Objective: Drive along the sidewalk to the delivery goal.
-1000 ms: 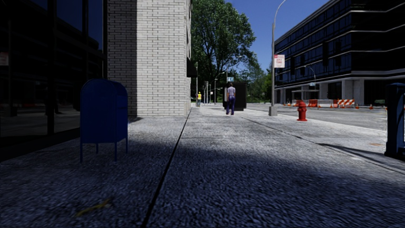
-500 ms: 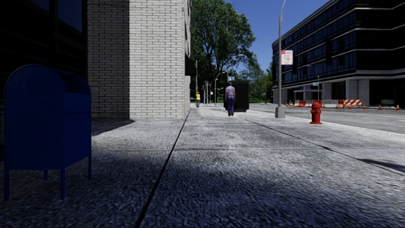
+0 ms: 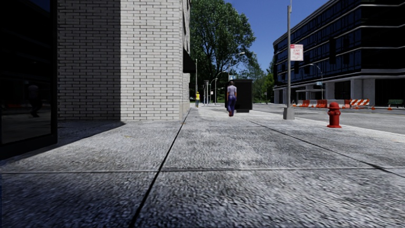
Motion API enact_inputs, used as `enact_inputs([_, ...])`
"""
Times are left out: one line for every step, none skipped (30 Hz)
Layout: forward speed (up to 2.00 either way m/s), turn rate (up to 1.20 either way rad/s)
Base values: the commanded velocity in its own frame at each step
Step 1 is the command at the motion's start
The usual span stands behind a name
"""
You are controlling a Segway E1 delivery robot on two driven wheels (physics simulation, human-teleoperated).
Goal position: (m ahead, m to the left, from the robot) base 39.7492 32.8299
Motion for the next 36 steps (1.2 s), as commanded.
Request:
enact_inputs([2.00,0.00])
enact_inputs([2.00,0.00])
enact_inputs([2.00,0.00])
enact_inputs([2.00,0.00])
enact_inputs([2.00,0.00])
enact_inputs([2.00,0.00])
enact_inputs([2.00,0.00])
enact_inputs([2.00,0.00])
enact_inputs([2.00,0.00])
enact_inputs([2.00,0.00])
enact_inputs([2.00,0.00])
enact_inputs([2.00,0.00])
enact_inputs([2.00,0.00])
enact_inputs([2.00,0.00])
enact_inputs([2.00,0.00])
enact_inputs([2.00,0.00])
enact_inputs([2.00,0.00])
enact_inputs([2.00,0.00])
enact_inputs([2.00,0.00])
enact_inputs([2.00,0.00])
enact_inputs([2.00,0.00])
enact_inputs([2.00,0.00])
enact_inputs([2.00,0.00])
enact_inputs([2.00,0.00])
enact_inputs([2.00,0.00])
enact_inputs([2.00,0.00])
enact_inputs([2.00,0.00])
enact_inputs([2.00,0.00])
enact_inputs([2.00,0.00])
enact_inputs([2.00,0.00])
enact_inputs([2.00,0.00])
enact_inputs([2.00,0.00])
enact_inputs([2.00,0.00])
enact_inputs([2.00,0.00])
enact_inputs([2.00,0.00])
enact_inputs([2.00,0.00])
